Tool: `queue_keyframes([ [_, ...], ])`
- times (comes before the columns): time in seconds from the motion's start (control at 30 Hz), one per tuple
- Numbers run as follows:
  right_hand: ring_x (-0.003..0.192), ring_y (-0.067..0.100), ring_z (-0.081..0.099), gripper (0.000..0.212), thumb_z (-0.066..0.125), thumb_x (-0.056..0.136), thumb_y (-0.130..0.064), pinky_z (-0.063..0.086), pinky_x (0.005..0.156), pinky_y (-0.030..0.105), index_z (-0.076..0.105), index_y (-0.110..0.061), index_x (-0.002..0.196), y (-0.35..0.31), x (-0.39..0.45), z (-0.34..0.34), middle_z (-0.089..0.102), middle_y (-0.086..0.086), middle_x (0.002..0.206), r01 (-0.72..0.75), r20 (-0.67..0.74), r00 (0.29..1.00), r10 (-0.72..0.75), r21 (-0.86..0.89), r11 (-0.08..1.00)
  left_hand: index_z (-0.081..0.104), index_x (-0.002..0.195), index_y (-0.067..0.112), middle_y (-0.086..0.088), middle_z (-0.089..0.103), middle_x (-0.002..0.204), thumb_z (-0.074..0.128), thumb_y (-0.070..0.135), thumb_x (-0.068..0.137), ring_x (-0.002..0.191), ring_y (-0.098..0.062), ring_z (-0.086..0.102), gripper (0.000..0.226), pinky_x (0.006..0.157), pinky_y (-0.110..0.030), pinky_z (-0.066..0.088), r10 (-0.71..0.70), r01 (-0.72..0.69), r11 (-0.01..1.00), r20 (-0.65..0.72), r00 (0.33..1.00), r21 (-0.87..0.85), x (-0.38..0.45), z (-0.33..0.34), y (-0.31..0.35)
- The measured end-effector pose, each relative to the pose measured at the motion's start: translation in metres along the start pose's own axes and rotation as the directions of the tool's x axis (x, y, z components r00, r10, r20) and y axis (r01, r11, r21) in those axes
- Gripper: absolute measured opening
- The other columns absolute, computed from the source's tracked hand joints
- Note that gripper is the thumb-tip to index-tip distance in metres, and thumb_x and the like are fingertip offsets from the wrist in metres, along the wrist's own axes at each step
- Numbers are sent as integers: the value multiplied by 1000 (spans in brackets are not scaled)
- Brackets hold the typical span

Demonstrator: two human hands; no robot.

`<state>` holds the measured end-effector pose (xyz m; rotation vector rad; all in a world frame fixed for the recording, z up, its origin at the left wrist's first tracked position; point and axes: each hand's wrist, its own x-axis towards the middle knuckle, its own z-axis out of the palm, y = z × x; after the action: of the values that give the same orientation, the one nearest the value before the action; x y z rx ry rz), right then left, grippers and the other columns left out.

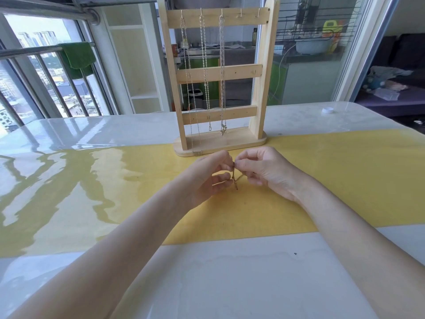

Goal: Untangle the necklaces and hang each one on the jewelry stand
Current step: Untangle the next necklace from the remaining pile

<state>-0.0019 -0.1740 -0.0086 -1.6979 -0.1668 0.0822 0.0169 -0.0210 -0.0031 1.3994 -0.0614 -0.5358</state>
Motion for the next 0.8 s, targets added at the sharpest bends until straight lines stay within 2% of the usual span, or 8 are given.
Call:
queue_keyframes([
  [0.1,48,5,38,16,59,88,0,27,40,17,60,-6,72,2,1,-1,44,0,58,-4,-36,999,5,24,1000,54,71,15,2,51,65,52,9,84,60,-13,46,14,69,-24,49,-48,47,991,0,999,-126,0,-1,2],
  [0.17,52,7,39,17,58,87,0,26,40,17,57,-7,71,3,1,-3,44,2,62,11,-62,998,-4,109,994,55,71,13,2,52,66,53,8,85,59,-13,47,16,68,-23,49,-31,29,992,-17,999,-127,0,-1,1],
  [0.23,54,9,40,18,56,88,1,28,40,17,55,-6,71,3,2,-3,45,2,63,26,-64,998,-17,134,991,56,71,10,1,53,67,53,7,87,57,-11,50,16,67,-21,51,40,-46,993,-57,998,-105,0,2,-2],
  [0.33,57,10,43,18,54,89,2,31,42,18,56,-5,72,4,2,-1,48,3,64,7,5,1000,-8,137,991,55,78,5,1,54,63,54,4,87,56,-7,52,9,65,-18,51,214,-211,977,-165,963,36,3,4,-5],
  [0.4,59,10,46,18,53,89,2,34,46,18,56,-5,73,5,1,-1,51,2,66,-11,52,999,3,147,989,53,73,8,2,53,60,55,2,86,53,-5,53,14,62,-18,50,268,-255,962,-186,945,94,4,3,-6],
  [0.53,63,13,50,24,51,88,9,40,52,18,50,-7,70,4,2,-2,57,4,70,-3,34,999,-6,251,968,48,70,11,1,52,58,54,1,87,53,-8,50,21,59,-19,50,226,-216,971,-101,969,98,2,2,-6],
  [0.63,61,13,50,25,51,86,13,39,50,17,49,-7,71,4,3,-3,58,7,71,9,-29,1000,0,314,949,53,74,12,1,58,65,57,1,88,57,-8,48,18,62,-19,52,210,-203,972,-49,977,120,0,1,-6],
  [0.8,60,12,47,18,60,84,6,40,49,17,53,-9,79,2,2,-7,55,4,66,4,-11,1000,-1,316,949,63,81,13,2,58,69,65,5,86,58,-6,52,10,65,-20,53,172,-169,976,-14,985,141,-3,2,-5],
])
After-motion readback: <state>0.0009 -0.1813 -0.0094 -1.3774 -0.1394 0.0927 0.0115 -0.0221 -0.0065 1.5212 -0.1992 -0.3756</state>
